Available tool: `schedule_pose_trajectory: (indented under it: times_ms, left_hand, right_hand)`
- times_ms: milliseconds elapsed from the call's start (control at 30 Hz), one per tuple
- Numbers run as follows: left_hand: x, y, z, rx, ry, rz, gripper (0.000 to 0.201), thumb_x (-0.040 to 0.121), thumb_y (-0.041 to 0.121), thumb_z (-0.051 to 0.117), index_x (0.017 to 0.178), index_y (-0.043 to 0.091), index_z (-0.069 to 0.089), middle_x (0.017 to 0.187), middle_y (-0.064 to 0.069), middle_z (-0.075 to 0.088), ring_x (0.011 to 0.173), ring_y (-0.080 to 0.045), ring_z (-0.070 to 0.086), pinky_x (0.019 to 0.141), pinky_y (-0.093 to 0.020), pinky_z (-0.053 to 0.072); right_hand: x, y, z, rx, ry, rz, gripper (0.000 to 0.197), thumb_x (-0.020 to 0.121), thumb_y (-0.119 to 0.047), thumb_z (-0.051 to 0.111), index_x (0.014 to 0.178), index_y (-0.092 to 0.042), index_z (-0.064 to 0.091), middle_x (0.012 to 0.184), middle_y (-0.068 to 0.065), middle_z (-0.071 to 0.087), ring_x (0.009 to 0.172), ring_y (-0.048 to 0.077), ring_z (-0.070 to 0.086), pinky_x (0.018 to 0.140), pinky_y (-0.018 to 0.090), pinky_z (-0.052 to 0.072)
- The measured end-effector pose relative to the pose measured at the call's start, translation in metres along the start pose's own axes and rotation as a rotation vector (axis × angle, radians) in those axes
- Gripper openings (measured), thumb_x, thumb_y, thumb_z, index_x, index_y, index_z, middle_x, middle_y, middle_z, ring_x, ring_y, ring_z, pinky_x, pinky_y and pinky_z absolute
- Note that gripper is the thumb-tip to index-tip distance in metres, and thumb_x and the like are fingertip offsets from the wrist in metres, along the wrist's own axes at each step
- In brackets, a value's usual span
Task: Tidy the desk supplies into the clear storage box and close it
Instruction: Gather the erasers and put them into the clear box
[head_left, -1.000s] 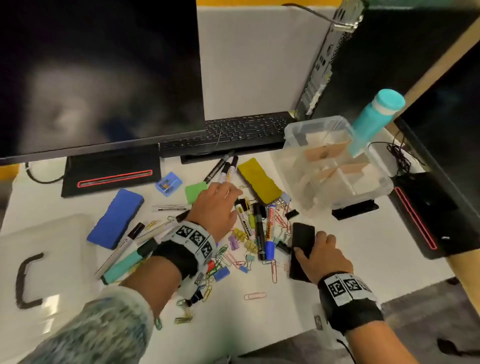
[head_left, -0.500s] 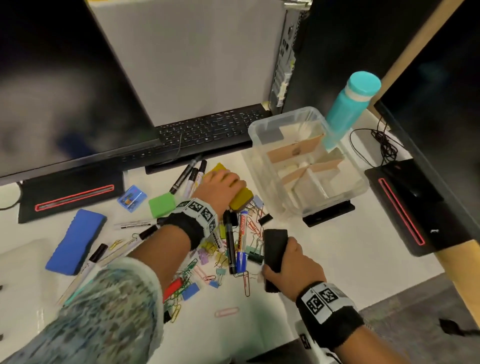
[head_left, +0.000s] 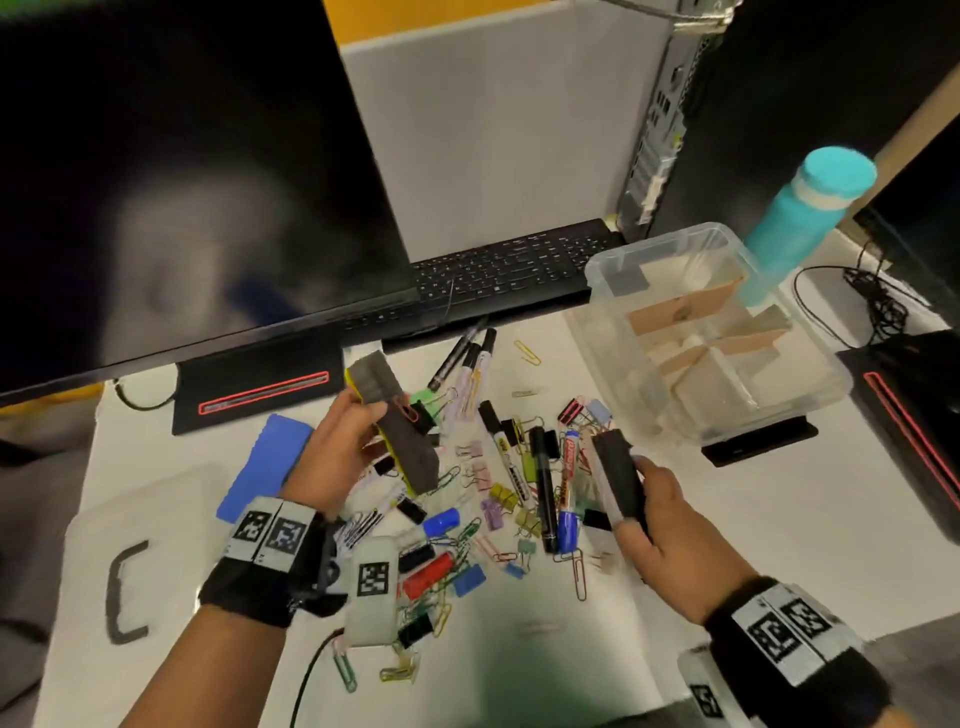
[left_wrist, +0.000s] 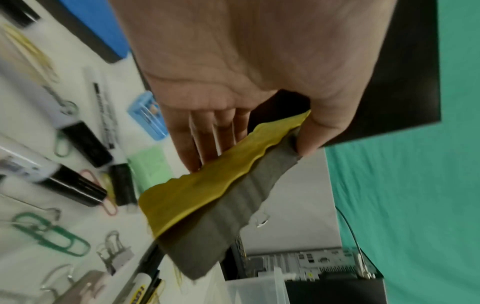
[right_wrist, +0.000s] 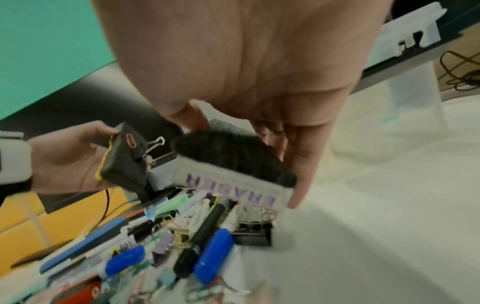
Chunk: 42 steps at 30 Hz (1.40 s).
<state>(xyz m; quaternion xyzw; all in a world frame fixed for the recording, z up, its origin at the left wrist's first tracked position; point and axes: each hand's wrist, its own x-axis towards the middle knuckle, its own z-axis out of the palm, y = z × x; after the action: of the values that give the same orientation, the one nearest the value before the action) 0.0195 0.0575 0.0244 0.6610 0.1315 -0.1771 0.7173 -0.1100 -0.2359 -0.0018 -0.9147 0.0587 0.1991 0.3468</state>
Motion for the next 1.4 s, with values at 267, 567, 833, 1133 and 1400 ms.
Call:
schedule_pose_trajectory:
  times_ms: [267, 567, 833, 1133, 1400]
  left_hand:
    - [-0.019, -0.019, -0.019, -0.100, -0.013, -0.179, 0.018, 0.097, 0.022, 0.041, 0.095, 0.017, 0.058, 0.092, -0.005, 0.065, 0.086, -0.021, 0.062, 0.083, -0.037, 0.049]
    - [-0.021, -0.021, 0.001, 0.026, -0.127, -0.289, 0.017, 0.094, 0.019, 0.048, 0.105, 0.012, 0.059, 0.100, -0.007, 0.066, 0.095, -0.022, 0.061, 0.091, -0.043, 0.051]
    - [-0.022, -0.007, -0.009, -0.049, -0.129, -0.186, 0.019, 0.095, 0.014, 0.043, 0.100, 0.017, 0.062, 0.078, 0.004, 0.072, 0.082, -0.011, 0.064, 0.077, -0.034, 0.053]
    - [-0.049, -0.016, -0.015, 0.106, -0.187, -0.122, 0.032, 0.088, 0.015, 0.058, 0.120, 0.014, 0.052, 0.109, -0.005, 0.061, 0.096, -0.015, 0.066, 0.082, -0.036, 0.057]
    - [-0.038, -0.011, -0.030, 0.389, -0.104, 0.004, 0.055, 0.087, 0.054, 0.046, 0.123, 0.015, 0.054, 0.117, -0.002, 0.053, 0.104, -0.017, 0.059, 0.080, -0.033, 0.057]
  right_hand:
    - [0.034, -0.054, 0.010, 0.990, -0.121, 0.270, 0.051, 0.090, -0.048, 0.042, 0.103, 0.000, 0.054, 0.059, 0.010, 0.051, 0.048, 0.020, 0.045, 0.046, 0.025, 0.041]
    - [0.042, -0.132, 0.047, 0.672, -0.112, -0.229, 0.046, 0.090, -0.027, 0.048, 0.136, -0.028, 0.042, 0.115, -0.022, 0.055, 0.105, -0.016, 0.051, 0.085, 0.004, 0.040]
    - [0.043, -0.096, 0.051, 0.664, -0.235, 0.046, 0.040, 0.099, -0.031, 0.041, 0.137, -0.018, 0.041, 0.105, -0.010, 0.062, 0.100, 0.012, 0.060, 0.097, 0.031, 0.047]
    - [0.043, -0.112, 0.043, 0.610, -0.176, -0.068, 0.056, 0.081, -0.060, 0.037, 0.127, -0.028, 0.037, 0.117, -0.009, 0.055, 0.103, -0.006, 0.053, 0.079, 0.009, 0.038]
    - [0.061, -0.140, 0.061, 0.592, -0.309, -0.114, 0.056, 0.074, -0.027, 0.079, 0.124, -0.023, 0.054, 0.109, -0.002, 0.069, 0.102, 0.014, 0.066, 0.091, 0.034, 0.053]
